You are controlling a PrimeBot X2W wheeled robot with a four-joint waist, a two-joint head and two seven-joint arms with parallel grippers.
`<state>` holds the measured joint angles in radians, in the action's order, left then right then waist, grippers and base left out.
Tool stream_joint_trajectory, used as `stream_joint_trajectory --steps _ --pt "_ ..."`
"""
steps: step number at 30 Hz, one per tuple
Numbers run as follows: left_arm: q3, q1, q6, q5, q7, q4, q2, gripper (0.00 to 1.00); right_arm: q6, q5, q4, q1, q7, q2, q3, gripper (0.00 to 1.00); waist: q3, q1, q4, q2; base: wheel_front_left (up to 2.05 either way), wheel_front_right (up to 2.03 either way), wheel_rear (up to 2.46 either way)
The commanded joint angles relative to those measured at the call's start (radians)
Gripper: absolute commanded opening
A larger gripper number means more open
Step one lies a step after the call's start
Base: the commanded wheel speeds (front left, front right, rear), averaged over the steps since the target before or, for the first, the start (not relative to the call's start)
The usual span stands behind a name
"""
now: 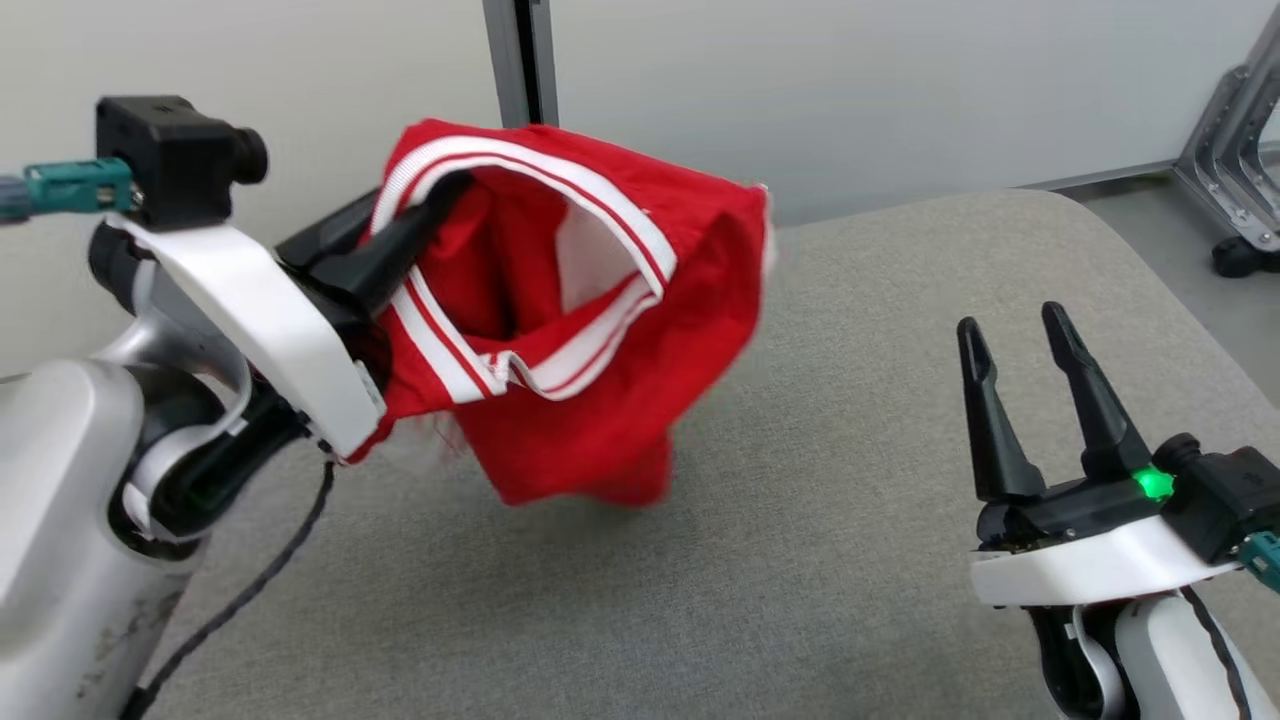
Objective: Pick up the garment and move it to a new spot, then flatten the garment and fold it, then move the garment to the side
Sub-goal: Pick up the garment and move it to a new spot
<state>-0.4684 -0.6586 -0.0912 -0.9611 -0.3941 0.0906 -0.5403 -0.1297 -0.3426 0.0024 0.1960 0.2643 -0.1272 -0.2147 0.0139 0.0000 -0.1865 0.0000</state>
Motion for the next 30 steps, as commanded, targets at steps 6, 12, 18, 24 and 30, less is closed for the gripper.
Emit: stream_joint_trajectory --steps 6,12,18,24,30 --pt "-0.052 0.153 -0.003 0.023 0.113 -0.08 0.054 0.0 -0.002 0.003 -0.01 0.001 0.0 -0.007 0.04 1.0 -0.052 0.0 -0.032 0.0 0.0 0.0 0.0" --pt "-0.087 0.265 -0.013 0.091 0.248 -0.332 0.055 0.0 -0.002 -0.001 -0.002 -0.01 0.0 -0.009 0.046 1.0 -0.066 0.0 -0.02 0.0 0.0 0.0 0.0" --pt "-0.103 0.289 -0.023 0.124 0.372 -0.538 0.086 0.87 -0.002 0.001 0.009 -0.014 0.0 -0.017 0.036 1.0 -0.059 0.0 0.011 0.0 0.0 0.0 0.0" --pt "-0.112 0.262 -0.036 0.128 0.515 -0.654 0.135 1.0 -0.002 -0.006 0.027 -0.019 0.0 -0.028 0.022 1.0 -0.035 0.0 0.05 0.0 0.0 0.0 0.0" --pt "-0.116 0.261 -0.039 0.147 0.598 -0.62 0.094 1.0 -0.002 -0.011 0.02 -0.026 0.0 -0.035 0.022 1.0 -0.012 0.0 0.075 0.0 0.0 0.0 0.0"
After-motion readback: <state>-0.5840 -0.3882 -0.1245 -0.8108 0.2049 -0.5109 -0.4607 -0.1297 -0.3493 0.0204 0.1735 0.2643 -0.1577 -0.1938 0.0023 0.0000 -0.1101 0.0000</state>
